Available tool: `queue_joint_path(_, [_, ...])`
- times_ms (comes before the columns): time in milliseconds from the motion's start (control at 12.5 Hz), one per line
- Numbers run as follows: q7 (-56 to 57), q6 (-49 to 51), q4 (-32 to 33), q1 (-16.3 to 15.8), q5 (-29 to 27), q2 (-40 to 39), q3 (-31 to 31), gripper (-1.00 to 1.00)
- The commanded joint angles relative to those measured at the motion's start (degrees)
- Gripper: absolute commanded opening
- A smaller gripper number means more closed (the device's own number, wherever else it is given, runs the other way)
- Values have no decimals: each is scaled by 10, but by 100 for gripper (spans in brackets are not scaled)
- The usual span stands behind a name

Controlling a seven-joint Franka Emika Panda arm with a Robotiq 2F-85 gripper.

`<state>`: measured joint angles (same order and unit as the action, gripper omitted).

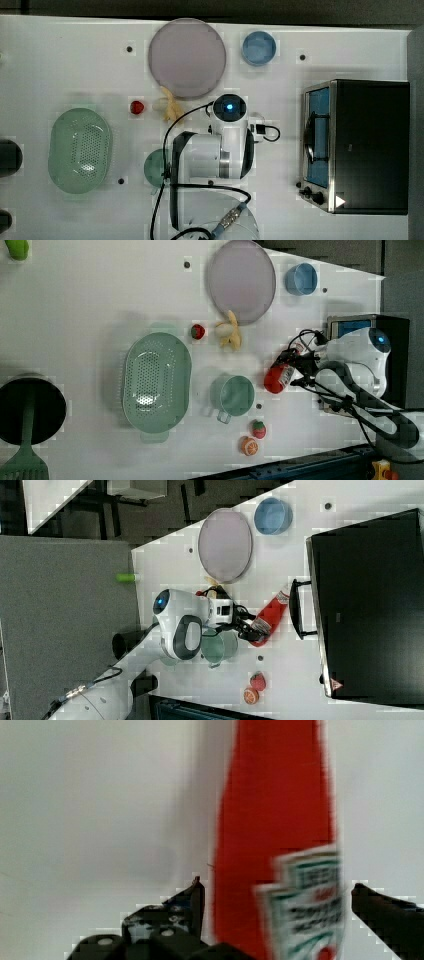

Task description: Pick Ketchup from oven and place it on table.

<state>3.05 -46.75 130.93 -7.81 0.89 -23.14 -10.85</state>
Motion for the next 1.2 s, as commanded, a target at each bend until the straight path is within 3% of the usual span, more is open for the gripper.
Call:
queue_joint_path(80, [-15, -18, -19, -8, -5, 50, 5, 100])
queue_joint_path(400, [-15, 71, -66, -7, -5, 139, -7, 100])
queue_joint_path(720, [-15, 196, -176, -6, -4, 228, -14, 100])
queue_joint_path(1200, [-15, 371, -340, -7, -3, 242, -12, 100])
